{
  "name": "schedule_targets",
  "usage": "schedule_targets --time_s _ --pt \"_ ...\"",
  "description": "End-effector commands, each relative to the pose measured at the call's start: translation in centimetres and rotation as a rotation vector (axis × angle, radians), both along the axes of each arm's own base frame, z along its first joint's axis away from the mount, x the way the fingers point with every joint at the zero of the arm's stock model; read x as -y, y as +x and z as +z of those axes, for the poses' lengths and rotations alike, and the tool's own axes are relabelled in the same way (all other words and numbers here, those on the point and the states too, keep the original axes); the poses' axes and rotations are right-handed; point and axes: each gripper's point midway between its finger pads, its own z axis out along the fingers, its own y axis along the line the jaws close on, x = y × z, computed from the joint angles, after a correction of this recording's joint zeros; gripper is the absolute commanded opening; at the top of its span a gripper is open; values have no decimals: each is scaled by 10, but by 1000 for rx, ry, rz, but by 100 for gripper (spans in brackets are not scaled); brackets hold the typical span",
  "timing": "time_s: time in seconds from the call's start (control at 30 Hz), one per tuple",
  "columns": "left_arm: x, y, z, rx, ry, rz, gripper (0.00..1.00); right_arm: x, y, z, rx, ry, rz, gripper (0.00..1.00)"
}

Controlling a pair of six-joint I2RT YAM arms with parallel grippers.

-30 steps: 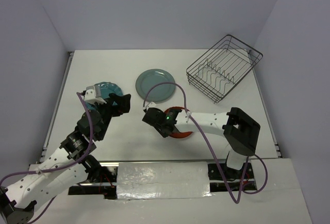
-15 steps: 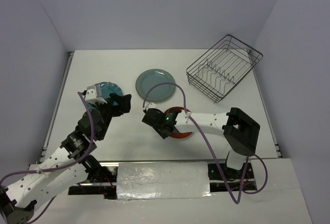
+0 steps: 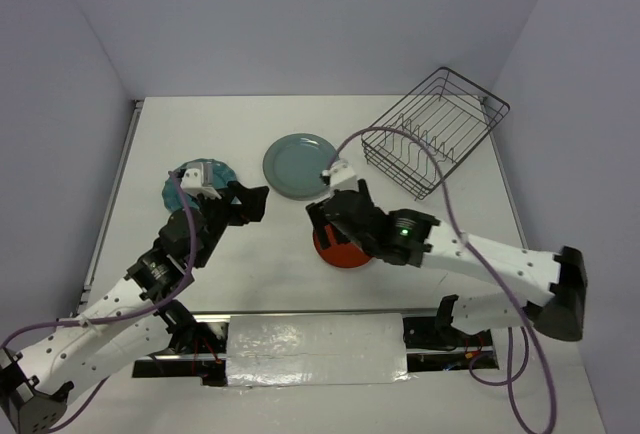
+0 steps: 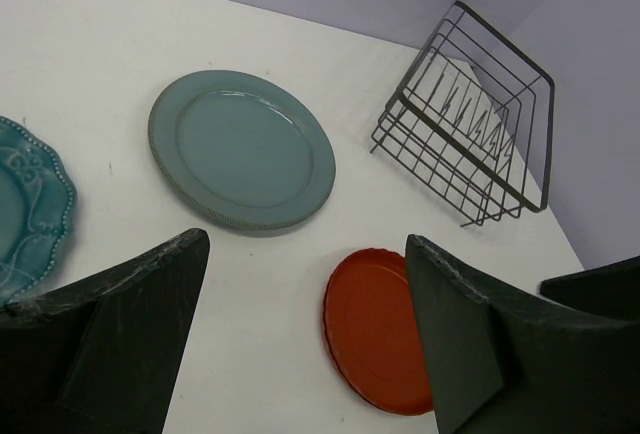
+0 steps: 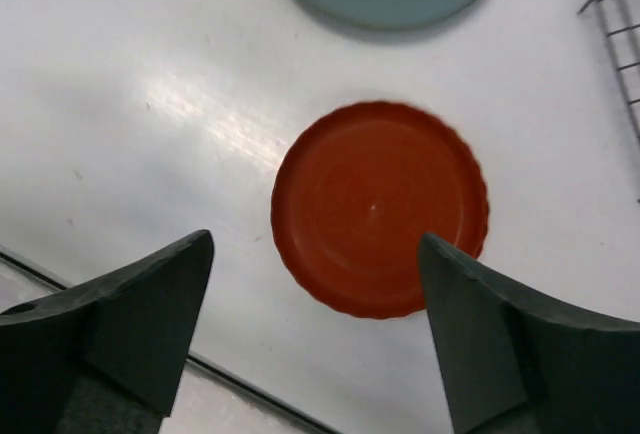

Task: Unload the plates from the dish rack

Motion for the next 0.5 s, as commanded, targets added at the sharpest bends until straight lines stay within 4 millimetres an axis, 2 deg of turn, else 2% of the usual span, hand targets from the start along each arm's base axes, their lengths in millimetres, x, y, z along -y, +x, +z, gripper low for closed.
schedule_targets --time_s 0.0,0.03,0.07,0.1,0.13,0.17,0.2,0.23,0.3,0.33,0.47 --pt "13 -2 27 84 -30 -70 92 21 10 51 142 195 -112 91" --pt "13 -3 27 85 -31 -74 91 28 9 56 160 221 -119 95" --pt "14 -3 27 84 -32 -77 91 38 5 80 206 318 -128 98" --pt "15 -4 27 88 -32 -85 92 44 3 90 228 362 -135 100" --pt "15 -5 29 94 -37 -88 92 52 2 88 245 380 -148 100" --pt "15 -5 29 96 -36 -90 93 58 0 98 272 431 -154 100" --pt "17 -6 29 97 -34 -97 93 71 -5 113 305 500 -166 100" --pt "17 -6 31 102 -36 -102 99 82 -4 112 321 516 -204 100" --pt "19 -7 31 106 -35 -115 99 102 -10 129 363 606 -234 100" --pt "20 -7 32 108 -39 -120 100 107 -12 127 368 617 -241 100" --pt "24 -6 29 104 -32 -133 100 130 -22 144 413 730 -251 100"
